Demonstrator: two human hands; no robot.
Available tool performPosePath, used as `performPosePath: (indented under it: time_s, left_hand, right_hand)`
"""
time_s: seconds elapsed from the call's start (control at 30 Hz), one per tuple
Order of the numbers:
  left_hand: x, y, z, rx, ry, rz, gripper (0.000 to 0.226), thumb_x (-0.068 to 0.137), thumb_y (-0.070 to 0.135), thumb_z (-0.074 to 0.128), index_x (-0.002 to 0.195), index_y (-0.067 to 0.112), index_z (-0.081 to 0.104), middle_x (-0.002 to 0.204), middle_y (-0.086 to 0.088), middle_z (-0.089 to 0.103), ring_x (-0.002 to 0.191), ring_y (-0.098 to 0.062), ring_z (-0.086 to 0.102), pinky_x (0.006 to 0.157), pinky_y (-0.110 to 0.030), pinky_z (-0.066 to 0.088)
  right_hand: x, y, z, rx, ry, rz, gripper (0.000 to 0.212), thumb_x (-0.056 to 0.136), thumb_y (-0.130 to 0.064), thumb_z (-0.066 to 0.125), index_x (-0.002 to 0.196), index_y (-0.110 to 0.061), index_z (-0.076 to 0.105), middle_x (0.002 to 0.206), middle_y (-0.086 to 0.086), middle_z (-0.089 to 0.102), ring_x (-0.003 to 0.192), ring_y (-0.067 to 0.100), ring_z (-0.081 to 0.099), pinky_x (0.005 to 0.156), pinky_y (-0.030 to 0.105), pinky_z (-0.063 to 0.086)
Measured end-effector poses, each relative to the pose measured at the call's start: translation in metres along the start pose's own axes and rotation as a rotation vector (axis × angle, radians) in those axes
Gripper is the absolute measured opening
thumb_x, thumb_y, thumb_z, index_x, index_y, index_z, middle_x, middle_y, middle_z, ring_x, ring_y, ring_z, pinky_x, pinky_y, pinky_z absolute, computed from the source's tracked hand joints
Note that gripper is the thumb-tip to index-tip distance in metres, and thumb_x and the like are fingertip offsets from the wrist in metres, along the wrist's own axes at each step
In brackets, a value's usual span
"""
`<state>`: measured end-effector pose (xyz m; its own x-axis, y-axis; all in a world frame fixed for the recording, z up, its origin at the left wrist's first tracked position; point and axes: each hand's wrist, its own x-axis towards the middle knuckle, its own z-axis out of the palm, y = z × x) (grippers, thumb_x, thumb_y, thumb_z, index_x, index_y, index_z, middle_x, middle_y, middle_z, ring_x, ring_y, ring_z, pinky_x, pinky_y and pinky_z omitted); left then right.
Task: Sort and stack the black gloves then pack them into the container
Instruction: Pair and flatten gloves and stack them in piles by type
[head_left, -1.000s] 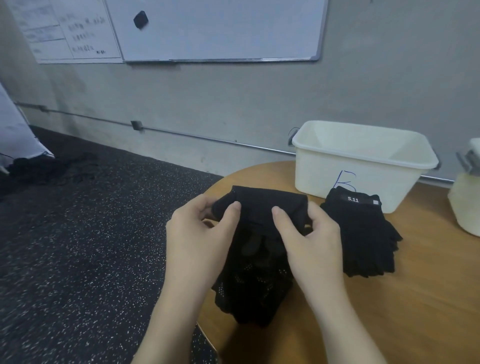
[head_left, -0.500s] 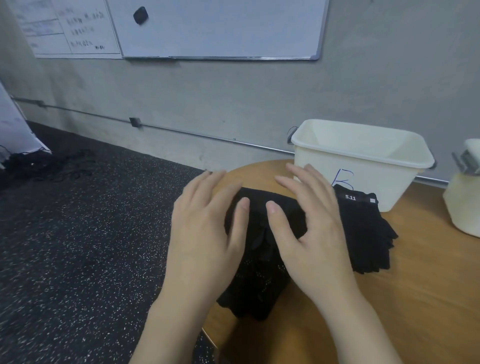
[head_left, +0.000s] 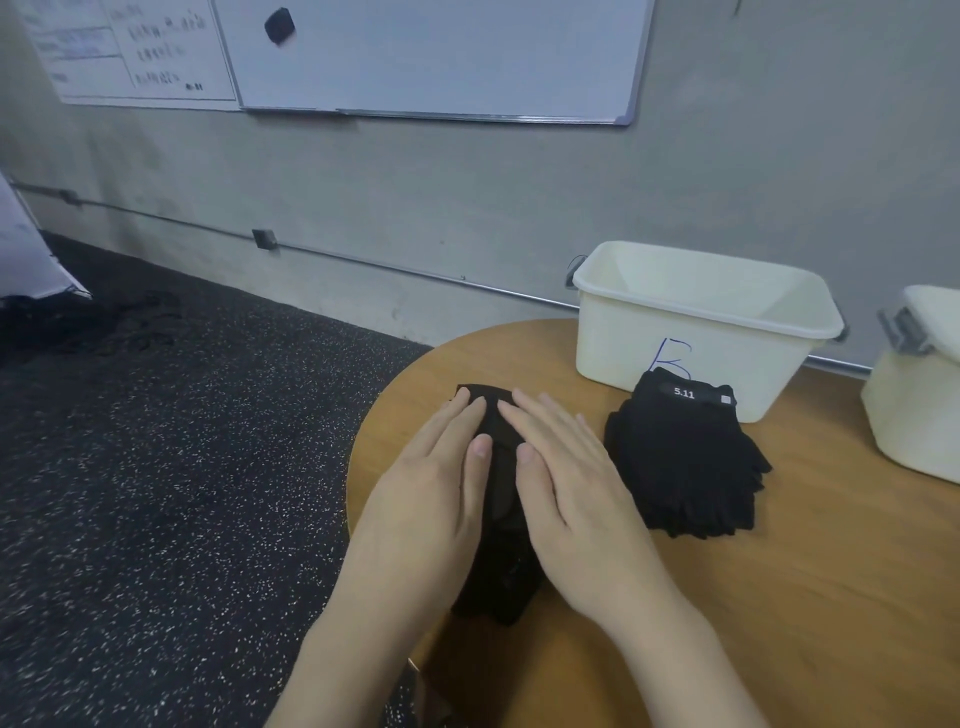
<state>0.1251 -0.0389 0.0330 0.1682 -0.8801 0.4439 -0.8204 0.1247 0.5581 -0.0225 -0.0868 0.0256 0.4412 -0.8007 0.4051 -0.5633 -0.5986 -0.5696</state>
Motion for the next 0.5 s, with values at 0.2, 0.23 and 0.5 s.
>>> performPosePath:
  time_s: [0.2, 0.23, 0.5]
  left_hand:
    - [-0.001, 0.0, -0.013, 0.058, 0.025, 0.021, 0.059, 0.107, 0.051, 0.024, 0.152, 0.023, 0.049, 0.159, 0.006, 0.043, 0.146, -0.005, 0.033, 0.119, -0.014, 0.016]
    - [-0.001, 0.002, -0.015, 0.095, 0.052, 0.023, 0.059, 0.105, 0.052, 0.024, 0.151, 0.024, 0.05, 0.157, 0.005, 0.045, 0.146, -0.008, 0.035, 0.12, -0.02, 0.016]
    - [-0.016, 0.09, -0.022, 0.128, 0.147, 0.099, 0.055, 0.104, 0.045, 0.025, 0.147, 0.02, 0.049, 0.152, -0.002, 0.048, 0.147, -0.019, 0.035, 0.127, -0.046, 0.008]
  right_hand:
    - [-0.025, -0.01, -0.025, -0.007, 0.022, 0.098, 0.054, 0.106, -0.062, 0.016, 0.157, -0.049, 0.023, 0.157, -0.044, 0.001, 0.144, -0.022, -0.012, 0.123, 0.018, -0.005]
    - [-0.032, -0.009, -0.03, -0.004, 0.049, 0.124, 0.053, 0.105, -0.064, 0.016, 0.156, -0.051, 0.023, 0.154, -0.047, -0.001, 0.142, -0.025, -0.014, 0.122, 0.016, -0.005]
    - [-0.107, 0.027, -0.084, -0.104, 0.146, 0.324, 0.059, 0.104, -0.064, 0.023, 0.156, -0.04, 0.037, 0.167, -0.027, 0.015, 0.153, -0.008, 0.004, 0.13, 0.035, 0.011]
